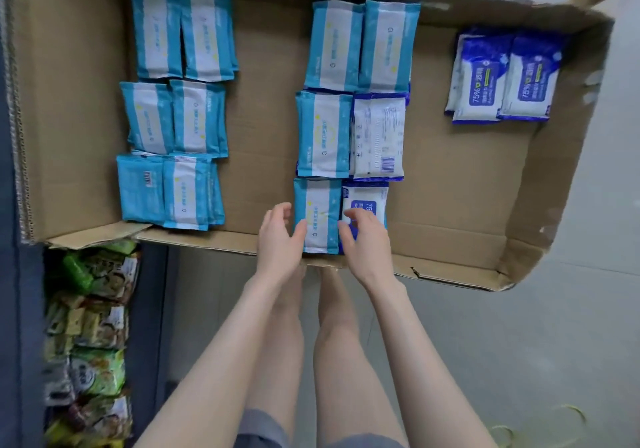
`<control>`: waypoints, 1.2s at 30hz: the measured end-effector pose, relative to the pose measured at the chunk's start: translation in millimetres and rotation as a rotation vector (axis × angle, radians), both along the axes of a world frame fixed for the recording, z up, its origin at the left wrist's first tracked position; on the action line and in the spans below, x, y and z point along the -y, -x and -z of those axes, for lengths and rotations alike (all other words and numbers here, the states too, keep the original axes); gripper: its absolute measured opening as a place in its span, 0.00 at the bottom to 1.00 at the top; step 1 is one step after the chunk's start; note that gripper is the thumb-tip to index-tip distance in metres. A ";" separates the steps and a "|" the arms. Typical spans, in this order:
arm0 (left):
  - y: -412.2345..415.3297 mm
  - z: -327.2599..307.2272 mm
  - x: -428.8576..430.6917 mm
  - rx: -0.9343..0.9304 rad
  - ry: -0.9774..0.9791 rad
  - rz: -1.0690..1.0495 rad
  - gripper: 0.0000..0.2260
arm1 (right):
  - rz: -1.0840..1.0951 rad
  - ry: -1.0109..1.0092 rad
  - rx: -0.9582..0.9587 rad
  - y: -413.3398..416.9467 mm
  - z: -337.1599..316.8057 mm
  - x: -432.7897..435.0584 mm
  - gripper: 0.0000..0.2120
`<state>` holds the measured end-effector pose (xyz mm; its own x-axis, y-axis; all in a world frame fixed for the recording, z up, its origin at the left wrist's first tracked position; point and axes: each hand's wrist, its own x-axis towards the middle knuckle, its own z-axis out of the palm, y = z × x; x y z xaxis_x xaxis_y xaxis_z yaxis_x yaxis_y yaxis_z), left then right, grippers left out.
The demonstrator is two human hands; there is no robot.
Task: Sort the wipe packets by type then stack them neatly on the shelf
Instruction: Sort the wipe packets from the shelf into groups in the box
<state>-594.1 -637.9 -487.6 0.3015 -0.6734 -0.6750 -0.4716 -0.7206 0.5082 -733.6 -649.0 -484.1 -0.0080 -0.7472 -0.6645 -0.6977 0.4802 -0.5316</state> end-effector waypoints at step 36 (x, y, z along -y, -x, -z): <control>19.5 12.9 104.3 -0.080 0.108 -0.148 0.24 | 0.734 0.100 0.408 28.8 -12.2 72.6 0.09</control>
<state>-613.6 -742.2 -500.5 0.3508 -0.6954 -0.6272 -0.3198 -0.7184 0.6178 -762.3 -721.6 -471.9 -0.2885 -0.7012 -0.6520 0.0289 0.6743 -0.7379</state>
